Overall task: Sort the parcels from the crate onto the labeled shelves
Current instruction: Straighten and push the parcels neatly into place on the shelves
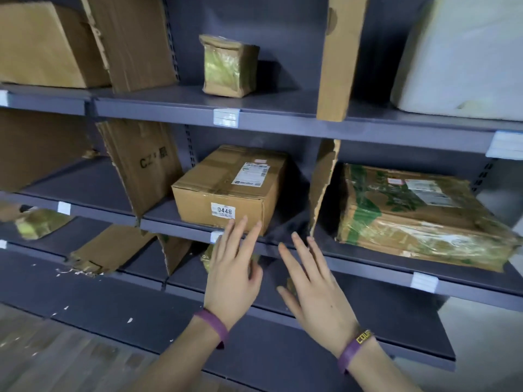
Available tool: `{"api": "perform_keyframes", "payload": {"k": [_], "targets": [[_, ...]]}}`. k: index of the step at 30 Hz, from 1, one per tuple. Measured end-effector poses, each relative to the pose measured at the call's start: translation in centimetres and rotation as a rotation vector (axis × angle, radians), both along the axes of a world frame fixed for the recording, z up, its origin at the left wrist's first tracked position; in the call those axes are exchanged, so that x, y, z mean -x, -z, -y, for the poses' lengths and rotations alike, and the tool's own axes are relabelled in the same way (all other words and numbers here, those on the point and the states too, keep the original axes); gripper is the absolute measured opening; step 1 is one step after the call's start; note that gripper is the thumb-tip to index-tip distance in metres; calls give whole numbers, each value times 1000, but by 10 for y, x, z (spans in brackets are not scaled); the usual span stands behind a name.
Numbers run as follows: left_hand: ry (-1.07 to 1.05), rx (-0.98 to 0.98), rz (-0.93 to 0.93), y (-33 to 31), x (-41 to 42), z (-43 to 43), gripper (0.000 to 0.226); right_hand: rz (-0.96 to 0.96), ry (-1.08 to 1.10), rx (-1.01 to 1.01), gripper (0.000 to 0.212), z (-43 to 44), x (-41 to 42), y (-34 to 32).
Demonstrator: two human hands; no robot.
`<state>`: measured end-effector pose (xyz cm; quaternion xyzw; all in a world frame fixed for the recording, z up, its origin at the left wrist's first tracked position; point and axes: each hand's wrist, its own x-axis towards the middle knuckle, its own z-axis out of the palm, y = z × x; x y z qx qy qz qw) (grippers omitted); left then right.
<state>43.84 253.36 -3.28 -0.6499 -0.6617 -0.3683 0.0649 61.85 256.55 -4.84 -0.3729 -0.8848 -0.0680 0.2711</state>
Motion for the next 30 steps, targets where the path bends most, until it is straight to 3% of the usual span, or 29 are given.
{"api": "perform_keyframes", "payload": {"k": [6, 12, 22, 30], "targets": [[-145, 156, -57, 2, 109, -23, 91, 53, 97, 39, 74, -21, 88, 3], [-20, 251, -134, 2, 175, -57, 92, 129, 276, 55, 85, -49, 148, 5], [96, 259, -192, 4, 206, -76, 92, 222, 458, 34, 92, -60, 184, 10], [111, 295, -195, -1, 209, -76, 91, 227, 461, 31, 94, -63, 185, 9]]}}
